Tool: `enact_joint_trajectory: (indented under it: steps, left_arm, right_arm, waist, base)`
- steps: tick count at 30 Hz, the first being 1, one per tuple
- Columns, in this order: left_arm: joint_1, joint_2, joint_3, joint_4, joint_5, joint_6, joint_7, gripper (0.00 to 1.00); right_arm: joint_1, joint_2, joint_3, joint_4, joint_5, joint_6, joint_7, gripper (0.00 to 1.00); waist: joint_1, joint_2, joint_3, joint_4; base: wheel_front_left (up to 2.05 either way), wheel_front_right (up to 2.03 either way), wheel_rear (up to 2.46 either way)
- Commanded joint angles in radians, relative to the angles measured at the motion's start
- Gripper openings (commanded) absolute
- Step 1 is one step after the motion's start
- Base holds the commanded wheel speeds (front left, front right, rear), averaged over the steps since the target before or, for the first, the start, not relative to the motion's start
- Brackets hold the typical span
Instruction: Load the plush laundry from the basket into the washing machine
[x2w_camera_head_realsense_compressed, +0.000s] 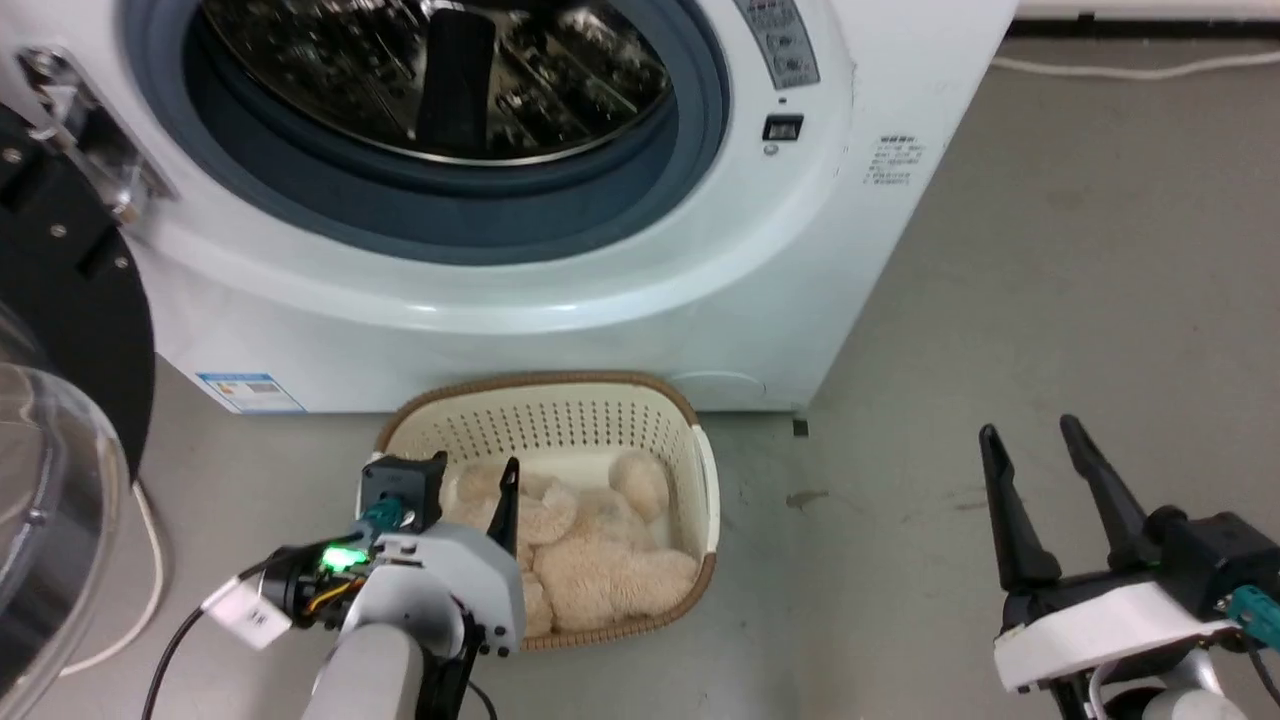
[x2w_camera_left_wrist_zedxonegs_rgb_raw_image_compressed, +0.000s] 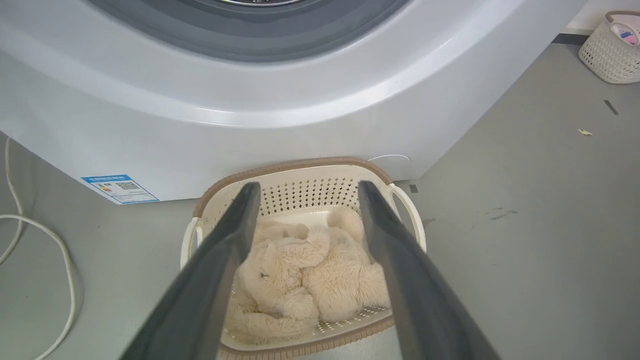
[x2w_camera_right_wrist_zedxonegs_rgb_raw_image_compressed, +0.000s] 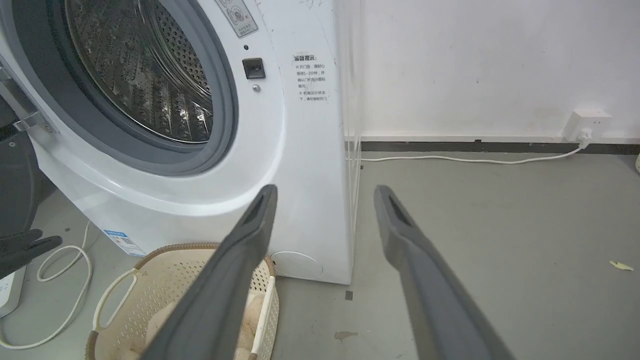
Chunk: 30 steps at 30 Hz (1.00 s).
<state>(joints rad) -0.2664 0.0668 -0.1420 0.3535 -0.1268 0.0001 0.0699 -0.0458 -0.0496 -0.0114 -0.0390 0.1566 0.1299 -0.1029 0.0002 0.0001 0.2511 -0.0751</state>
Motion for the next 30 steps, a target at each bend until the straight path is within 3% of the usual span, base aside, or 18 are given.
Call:
enact_joint_trajectory:
  steps: [1,15,30]
  left_arm:
    - [-0.034,0.005,-0.011,0.027,-0.012,-0.003,0.007,1.00]
    - [-0.198,0.028,-0.090,0.204,-0.013,-0.014,0.097,1.00]
    - [-0.368,0.058,-0.152,0.381,-0.038,0.018,0.139,1.00]
  right_arm:
    - [-0.022,0.000,-0.002,-0.012,0.014,0.000,-0.010,1.00]
    - [-0.043,0.000,-0.019,-0.085,0.074,0.001,-0.037,1.00]
    - [-0.043,0.000,-0.017,-0.186,0.097,0.001,-0.068,1.00]
  waist:
    - [-0.0002,-0.0001,0.036,-0.010]
    - [-0.0002,-0.0001,0.201,-0.044]
    - [-0.0002,-0.0001,0.384,-0.054]
  base:
    - [0.00,0.00,0.00]
    - [0.00,0.00,0.00]
    - [0.00,0.00,0.00]
